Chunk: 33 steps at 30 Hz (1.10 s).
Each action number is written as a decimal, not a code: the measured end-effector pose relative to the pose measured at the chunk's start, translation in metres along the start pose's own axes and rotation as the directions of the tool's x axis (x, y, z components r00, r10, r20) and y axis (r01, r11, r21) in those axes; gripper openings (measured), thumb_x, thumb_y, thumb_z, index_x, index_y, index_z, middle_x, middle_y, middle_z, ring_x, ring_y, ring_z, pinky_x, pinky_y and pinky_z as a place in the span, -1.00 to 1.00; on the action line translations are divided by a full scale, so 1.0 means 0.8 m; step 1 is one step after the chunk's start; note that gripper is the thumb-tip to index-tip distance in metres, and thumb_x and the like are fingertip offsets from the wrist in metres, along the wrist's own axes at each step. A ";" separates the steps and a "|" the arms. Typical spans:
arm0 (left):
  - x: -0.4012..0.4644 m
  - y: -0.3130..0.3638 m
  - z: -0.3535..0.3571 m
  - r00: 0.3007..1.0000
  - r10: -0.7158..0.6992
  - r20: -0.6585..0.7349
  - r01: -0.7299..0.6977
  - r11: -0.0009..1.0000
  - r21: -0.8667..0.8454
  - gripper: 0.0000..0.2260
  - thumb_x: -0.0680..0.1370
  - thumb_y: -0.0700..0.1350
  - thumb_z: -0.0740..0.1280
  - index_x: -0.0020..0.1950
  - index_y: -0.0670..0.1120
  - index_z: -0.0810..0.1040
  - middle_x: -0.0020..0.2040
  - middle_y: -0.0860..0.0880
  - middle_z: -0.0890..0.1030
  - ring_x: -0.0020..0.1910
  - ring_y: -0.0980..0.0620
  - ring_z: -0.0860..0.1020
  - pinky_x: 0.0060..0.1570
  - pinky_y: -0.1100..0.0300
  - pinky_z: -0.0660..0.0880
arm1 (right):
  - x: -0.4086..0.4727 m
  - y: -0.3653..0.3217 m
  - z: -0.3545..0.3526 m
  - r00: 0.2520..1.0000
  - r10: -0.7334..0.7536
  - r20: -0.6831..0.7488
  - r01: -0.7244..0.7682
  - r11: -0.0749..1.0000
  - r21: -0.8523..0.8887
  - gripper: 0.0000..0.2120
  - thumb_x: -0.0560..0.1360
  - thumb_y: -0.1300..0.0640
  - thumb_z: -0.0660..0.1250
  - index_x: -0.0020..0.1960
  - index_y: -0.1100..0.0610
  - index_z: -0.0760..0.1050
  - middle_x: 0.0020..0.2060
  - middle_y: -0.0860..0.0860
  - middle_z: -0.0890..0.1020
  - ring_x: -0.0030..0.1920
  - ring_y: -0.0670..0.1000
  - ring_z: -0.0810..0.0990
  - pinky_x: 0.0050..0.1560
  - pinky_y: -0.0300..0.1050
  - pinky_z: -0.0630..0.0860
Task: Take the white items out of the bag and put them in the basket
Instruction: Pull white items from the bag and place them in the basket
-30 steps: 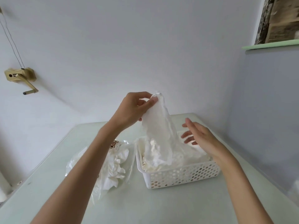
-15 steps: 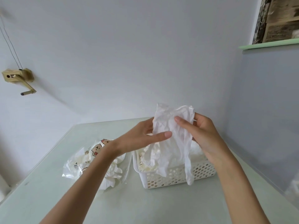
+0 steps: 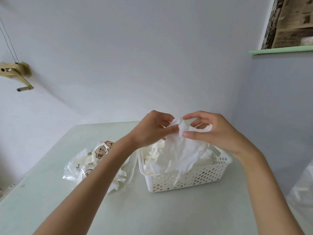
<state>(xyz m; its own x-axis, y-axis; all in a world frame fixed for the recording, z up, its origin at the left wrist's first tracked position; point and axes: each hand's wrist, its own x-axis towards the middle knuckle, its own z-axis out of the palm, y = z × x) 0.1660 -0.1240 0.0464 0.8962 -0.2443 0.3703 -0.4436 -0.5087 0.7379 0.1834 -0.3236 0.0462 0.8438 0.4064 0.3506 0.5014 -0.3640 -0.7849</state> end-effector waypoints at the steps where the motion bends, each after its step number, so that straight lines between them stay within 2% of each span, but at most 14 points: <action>1: -0.001 0.001 0.000 1.000 -0.011 0.002 0.011 1.000 -0.029 -0.89 0.55 -0.12 0.38 -0.12 -0.14 0.63 -0.29 -0.03 0.68 -0.29 0.02 0.65 -0.25 0.20 0.58 | 0.001 -0.003 0.001 0.999 -0.025 -0.046 0.024 1.000 -0.016 -0.74 0.34 0.01 0.53 0.02 -0.09 0.62 -0.18 -0.09 0.66 -0.13 -0.21 0.59 -0.04 -0.40 0.46; 4: -0.004 0.001 -0.002 0.998 -0.047 0.033 0.051 0.994 -0.102 -0.90 0.53 -0.07 0.39 -0.08 -0.08 0.63 -0.34 0.08 0.66 -0.29 0.15 0.63 -0.22 0.25 0.59 | 0.002 -0.002 -0.003 0.996 -0.047 -0.073 0.044 0.998 -0.046 -0.90 0.48 0.03 0.41 -0.04 0.01 0.65 -0.17 -0.06 0.70 -0.09 -0.02 0.67 0.07 -0.02 0.55; 8: -0.012 -0.008 -0.006 0.992 -0.097 0.082 0.109 0.982 -0.157 -0.80 0.56 -0.06 0.33 0.01 -0.18 0.63 -0.25 0.02 0.69 -0.23 0.12 0.65 -0.11 0.21 0.61 | 0.003 0.006 -0.002 0.998 0.020 -0.059 -0.020 1.000 0.005 -0.81 0.57 0.02 0.28 -0.02 0.08 0.63 -0.09 0.07 0.68 -0.08 0.01 0.64 0.09 -0.07 0.49; 11: -0.019 -0.020 -0.008 0.990 -0.107 0.088 0.120 0.980 -0.162 -0.73 0.60 -0.05 0.28 0.03 -0.24 0.63 -0.13 -0.06 0.69 -0.15 0.13 0.66 -0.04 0.20 0.59 | 0.000 0.008 0.000 0.998 0.061 -0.010 -0.059 0.993 0.107 -0.69 0.52 -0.09 0.30 -0.04 0.15 0.61 -0.18 0.30 0.57 -0.22 0.00 0.52 -0.07 -0.09 0.43; 12: -0.021 -0.025 -0.008 0.990 -0.112 0.088 0.125 0.979 -0.163 -0.71 0.61 -0.04 0.26 0.03 -0.25 0.64 -0.10 -0.09 0.69 -0.12 0.13 0.66 -0.02 0.20 0.59 | -0.002 0.007 0.000 0.998 0.053 0.032 -0.056 0.992 0.113 -0.66 0.46 -0.11 0.34 -0.02 0.17 0.60 -0.23 0.23 0.58 -0.24 -0.02 0.53 -0.11 -0.12 0.44; 14: -0.022 -0.033 -0.008 0.989 -0.124 0.087 0.137 0.975 -0.174 -0.67 0.63 -0.03 0.22 0.04 -0.27 0.62 -0.03 -0.14 0.68 -0.07 0.12 0.66 0.05 0.16 0.59 | -0.005 0.003 -0.001 0.990 0.023 0.136 -0.034 0.996 0.080 -0.63 0.34 -0.08 0.45 0.07 0.08 0.59 -0.11 -0.01 0.67 -0.13 -0.08 0.64 -0.08 -0.17 0.54; 16: -0.020 -0.040 -0.004 0.987 -0.139 0.085 0.155 0.963 -0.221 -0.67 0.64 -0.02 0.19 0.04 -0.26 0.60 -0.04 -0.10 0.67 -0.04 0.09 0.64 0.13 0.09 0.57 | -0.004 -0.001 -0.001 0.986 -0.004 0.168 0.006 1.000 -0.009 -0.59 0.30 0.00 0.54 0.12 -0.01 0.58 -0.04 -0.12 0.67 -0.05 -0.12 0.65 -0.03 -0.23 0.58; 19: -0.013 -0.046 0.009 0.983 -0.174 0.052 0.181 0.927 -0.327 -0.72 0.66 -0.03 0.16 -0.02 -0.19 0.55 -0.09 0.00 0.65 -0.02 0.05 0.64 0.23 0.02 0.51 | 0.007 0.003 -0.002 0.999 -0.031 -0.036 0.031 0.999 0.016 -0.82 0.40 0.02 0.49 -0.06 0.09 0.63 -0.23 -0.07 0.67 -0.21 -0.07 0.64 -0.18 -0.19 0.53; 22: -0.004 -0.048 0.030 0.972 -0.226 -0.066 0.180 0.894 -0.410 -0.76 0.66 -0.05 0.15 -0.06 -0.14 0.50 -0.08 -0.02 0.64 0.00 -0.01 0.64 0.26 -0.01 0.48 | 0.018 0.010 -0.001 0.974 -0.037 -0.224 0.044 0.999 0.030 -0.62 0.52 -0.04 0.35 -0.16 0.32 0.52 -0.36 0.11 0.48 -0.34 0.00 0.45 -0.26 -0.13 0.34; 24: 0.006 -0.045 0.040 0.949 -0.258 -0.182 0.162 0.894 -0.418 -0.78 0.66 -0.03 0.15 -0.06 -0.12 0.48 -0.11 -0.04 0.62 -0.06 -0.02 0.63 0.18 0.03 0.52 | 0.024 0.013 0.003 0.943 -0.037 -0.332 0.026 0.999 -0.036 -0.59 0.55 -0.02 0.29 -0.20 0.35 0.43 -0.40 0.11 0.38 -0.38 -0.02 0.35 -0.29 -0.15 0.26; 26: 0.019 -0.042 0.046 0.915 -0.250 -0.316 0.127 0.923 -0.362 -0.78 0.65 0.01 0.16 -0.05 -0.10 0.47 -0.24 -0.05 0.54 -0.23 -0.02 0.55 -0.05 0.03 0.53 | 0.031 0.015 0.006 0.907 -0.035 -0.419 -0.004 0.996 -0.092 -0.61 0.56 0.03 0.26 -0.33 0.26 0.31 -0.45 0.04 0.28 -0.41 -0.03 0.24 -0.34 -0.14 0.18; 28: 0.030 -0.039 0.048 0.876 -0.174 -0.449 0.084 0.973 -0.213 -0.78 0.65 0.04 0.15 -0.05 -0.07 0.46 -0.39 0.02 0.39 -0.41 0.04 0.36 -0.31 0.11 0.35 | 0.038 0.013 0.008 0.878 -0.029 -0.478 -0.023 0.995 -0.101 -0.59 0.57 0.07 0.24 -0.38 0.12 0.19 -0.48 -0.02 0.21 -0.42 -0.03 0.19 -0.37 -0.13 0.14; 30: 0.038 -0.038 0.047 0.846 -0.068 -0.530 0.075 0.997 -0.007 -0.79 0.65 0.05 0.13 -0.03 -0.05 0.44 -0.50 0.10 0.32 -0.49 0.05 0.27 -0.39 0.14 0.23 | 0.049 0.015 0.009 0.848 -0.031 -0.530 -0.042 0.991 -0.124 -0.59 0.58 0.08 0.21 -0.39 0.08 0.14 -0.50 -0.05 0.21 -0.43 -0.01 0.19 -0.39 -0.12 0.14; 33: 0.036 -0.036 0.033 0.820 0.076 -0.568 0.079 0.967 0.243 -0.81 0.66 0.06 0.11 0.02 -0.01 0.42 -0.51 0.06 0.39 -0.48 0.04 0.33 -0.38 0.11 0.19 | 0.056 0.016 0.016 0.838 -0.107 -0.535 -0.023 0.973 -0.231 -0.63 0.61 0.07 0.16 -0.36 0.05 0.21 -0.49 -0.05 0.29 -0.40 0.04 0.27 -0.37 -0.08 0.19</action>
<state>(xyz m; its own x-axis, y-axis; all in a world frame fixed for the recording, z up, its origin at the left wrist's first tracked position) 0.2051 -0.1382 0.0213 0.6965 0.2297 0.6798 -0.3565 -0.7115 0.6056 0.2251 -0.2997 0.0450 0.7558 -0.0688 0.6512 0.5123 -0.5572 -0.6535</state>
